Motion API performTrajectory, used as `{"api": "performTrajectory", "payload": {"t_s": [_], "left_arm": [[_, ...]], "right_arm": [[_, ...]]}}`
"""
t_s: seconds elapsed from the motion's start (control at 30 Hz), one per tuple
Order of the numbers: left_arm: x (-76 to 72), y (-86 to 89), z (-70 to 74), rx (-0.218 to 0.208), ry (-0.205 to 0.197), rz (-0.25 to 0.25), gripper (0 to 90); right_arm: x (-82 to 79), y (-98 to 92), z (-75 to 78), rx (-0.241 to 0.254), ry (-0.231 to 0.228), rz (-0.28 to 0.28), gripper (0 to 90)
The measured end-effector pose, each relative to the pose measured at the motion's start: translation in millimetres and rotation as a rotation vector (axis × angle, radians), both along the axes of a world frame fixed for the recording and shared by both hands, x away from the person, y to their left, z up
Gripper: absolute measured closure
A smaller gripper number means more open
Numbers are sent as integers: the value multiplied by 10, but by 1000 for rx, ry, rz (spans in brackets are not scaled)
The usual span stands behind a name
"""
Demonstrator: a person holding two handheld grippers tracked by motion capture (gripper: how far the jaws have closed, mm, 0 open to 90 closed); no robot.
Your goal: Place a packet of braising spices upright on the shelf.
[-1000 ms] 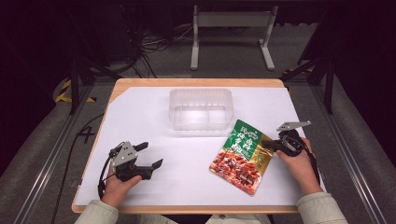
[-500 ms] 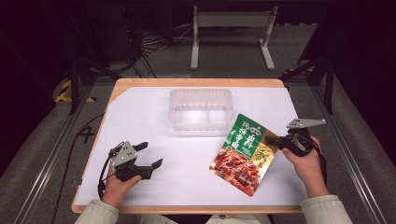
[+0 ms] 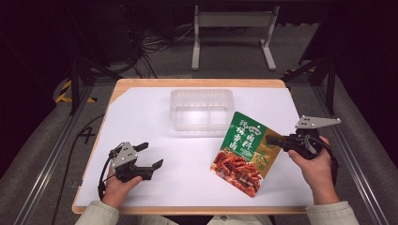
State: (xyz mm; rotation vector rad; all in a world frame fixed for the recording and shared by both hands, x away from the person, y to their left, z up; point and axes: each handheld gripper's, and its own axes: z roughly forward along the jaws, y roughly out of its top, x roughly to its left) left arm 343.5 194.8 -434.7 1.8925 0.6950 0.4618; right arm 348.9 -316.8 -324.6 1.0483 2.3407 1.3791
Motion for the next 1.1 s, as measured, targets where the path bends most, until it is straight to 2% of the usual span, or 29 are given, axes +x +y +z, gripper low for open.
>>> {"api": "performTrajectory", "payload": {"t_s": [0.23, 0.47, 0.8, 1.1], "left_arm": [[-4, -6, 1, -1, 4, 0, 173], [-3, -3, 4, 2, 0, 3, 172], [-1, 2, 4, 3, -2, 10, 172], [0, 2, 3, 2, -2, 8, 172]], "right_arm": [[-139, 118, 173, 41, -18, 72, 900], [-239, 213, 291, 58, -49, 112, 900], [-190, 196, 417, 49, -86, 92, 900], [-93, 170, 500, 80, -92, 92, 900]]}}
